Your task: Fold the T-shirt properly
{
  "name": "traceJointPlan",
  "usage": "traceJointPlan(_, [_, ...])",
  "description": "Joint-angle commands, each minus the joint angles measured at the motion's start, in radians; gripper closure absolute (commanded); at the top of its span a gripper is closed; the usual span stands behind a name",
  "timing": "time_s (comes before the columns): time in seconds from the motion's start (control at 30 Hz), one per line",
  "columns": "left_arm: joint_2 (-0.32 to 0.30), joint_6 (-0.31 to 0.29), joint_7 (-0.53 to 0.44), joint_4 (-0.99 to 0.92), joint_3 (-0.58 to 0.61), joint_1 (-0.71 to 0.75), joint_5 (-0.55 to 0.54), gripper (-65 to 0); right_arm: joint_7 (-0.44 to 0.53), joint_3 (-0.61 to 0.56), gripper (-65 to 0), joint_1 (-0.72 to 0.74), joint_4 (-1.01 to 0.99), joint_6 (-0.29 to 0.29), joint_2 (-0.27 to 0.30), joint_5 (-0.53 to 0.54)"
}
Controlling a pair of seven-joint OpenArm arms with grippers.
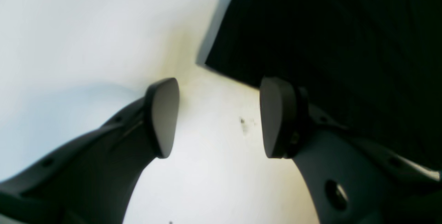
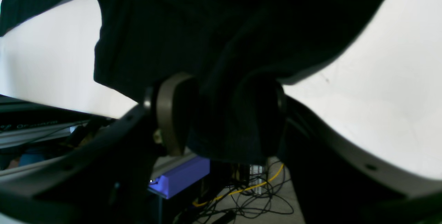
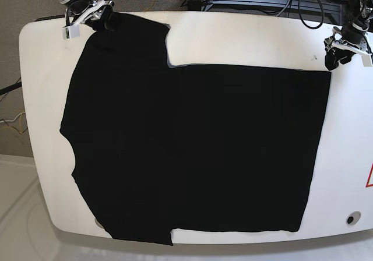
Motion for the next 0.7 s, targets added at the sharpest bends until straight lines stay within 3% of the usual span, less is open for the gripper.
traceJointPlan(0.0, [-0.011,-0.023,-0.017,0.026,-0.014,0.01,-0.011,-34.3,-0.011,0.0,-30.5,-0.011,0.003,-0.004,0.009,-0.015])
traceJointPlan(0.67, [0.003,-0.016,-0.014,0.034,0.037,0.001,-0.011,-34.5,-0.014,0.005,-28.2,0.0,0.009,0.013,0.01,-0.01])
